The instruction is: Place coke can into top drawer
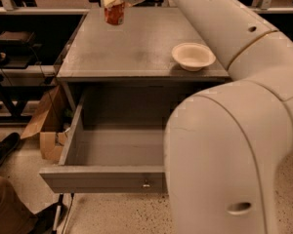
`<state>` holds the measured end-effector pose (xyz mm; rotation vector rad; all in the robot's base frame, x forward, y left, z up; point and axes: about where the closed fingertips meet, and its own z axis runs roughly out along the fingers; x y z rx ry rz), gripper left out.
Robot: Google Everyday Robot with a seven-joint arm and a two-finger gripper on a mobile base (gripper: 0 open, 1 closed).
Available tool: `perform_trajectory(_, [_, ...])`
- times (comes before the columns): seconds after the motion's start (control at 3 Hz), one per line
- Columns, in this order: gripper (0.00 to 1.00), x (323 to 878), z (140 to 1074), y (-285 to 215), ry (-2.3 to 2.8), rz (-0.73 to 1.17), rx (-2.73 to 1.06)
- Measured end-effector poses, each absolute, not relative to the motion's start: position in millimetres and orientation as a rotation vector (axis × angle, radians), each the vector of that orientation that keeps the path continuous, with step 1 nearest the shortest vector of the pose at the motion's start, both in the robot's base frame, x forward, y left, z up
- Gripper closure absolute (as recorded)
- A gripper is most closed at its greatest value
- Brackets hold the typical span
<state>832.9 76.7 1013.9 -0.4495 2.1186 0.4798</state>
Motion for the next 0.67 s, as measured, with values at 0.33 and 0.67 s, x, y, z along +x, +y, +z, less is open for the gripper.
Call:
perform_trajectory(0.33, [1.00,798.1,1030.6,67.9,2.119,0.585,-0.589])
perform_trajectory(0.67, [1.00,781.1,1021.4,69.5,2.156,0.586,-0.701])
